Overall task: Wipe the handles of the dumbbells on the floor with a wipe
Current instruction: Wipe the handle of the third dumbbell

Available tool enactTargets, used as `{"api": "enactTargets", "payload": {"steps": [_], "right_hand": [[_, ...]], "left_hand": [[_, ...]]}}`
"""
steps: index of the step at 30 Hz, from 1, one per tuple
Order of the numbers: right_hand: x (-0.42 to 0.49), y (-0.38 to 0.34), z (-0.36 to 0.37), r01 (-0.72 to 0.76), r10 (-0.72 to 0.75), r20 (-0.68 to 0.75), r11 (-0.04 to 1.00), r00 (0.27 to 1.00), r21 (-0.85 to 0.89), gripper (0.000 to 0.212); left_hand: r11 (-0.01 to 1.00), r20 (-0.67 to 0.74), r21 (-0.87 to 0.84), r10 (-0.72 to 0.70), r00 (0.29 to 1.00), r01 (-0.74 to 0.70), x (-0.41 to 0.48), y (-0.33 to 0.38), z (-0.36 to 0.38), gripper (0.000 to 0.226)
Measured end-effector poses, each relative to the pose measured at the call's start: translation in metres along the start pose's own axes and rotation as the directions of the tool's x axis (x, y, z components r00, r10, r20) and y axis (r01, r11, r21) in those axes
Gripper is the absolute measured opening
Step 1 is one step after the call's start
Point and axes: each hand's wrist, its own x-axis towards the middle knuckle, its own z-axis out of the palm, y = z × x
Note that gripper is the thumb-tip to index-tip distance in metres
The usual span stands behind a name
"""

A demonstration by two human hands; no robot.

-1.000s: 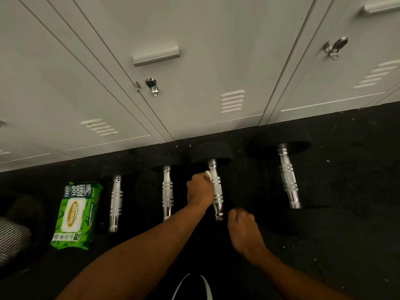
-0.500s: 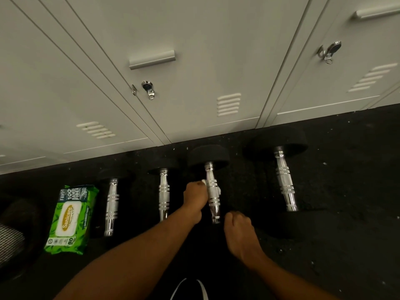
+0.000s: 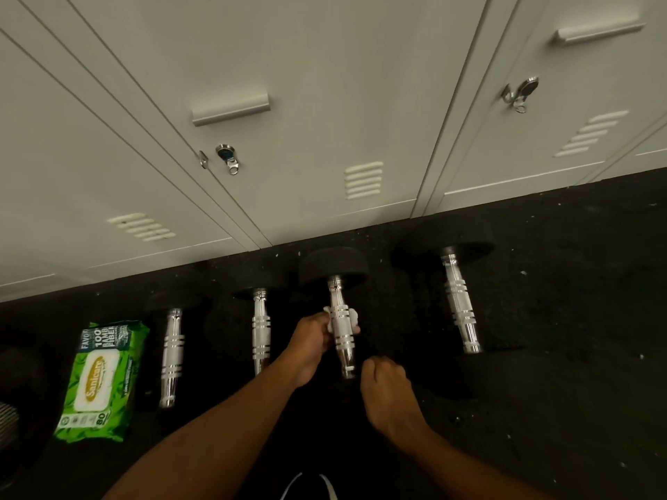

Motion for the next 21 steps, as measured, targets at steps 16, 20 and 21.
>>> {"api": "enactTargets", "payload": {"steps": [16, 20, 21], "right_hand": [[0.001, 0.003, -0.018, -0.007, 0.001, 0.035, 0.985, 0.999, 0.17, 0.03], [0.009, 0.005, -0.045, -0.066, 0.086, -0.091, 0.976, 0.992, 0.209, 0.054], [0.009, 0.006, -0.055, -0.088, 0.119, -0.114, 0.964, 0.986, 0.251, 0.049]], "left_hand": [[0.621, -0.121, 0.783, 0.208, 0.971, -0.036, -0.037, -0.003, -0.009, 0.039], [0.426, -0.109, 0.903, 0.35, 0.93, -0.054, -0.047, 0.021, -0.003, 0.032], [0.347, -0.087, 0.936, 0.38, 0.921, -0.055, -0.051, 0.029, 0.001, 0.026]]}}
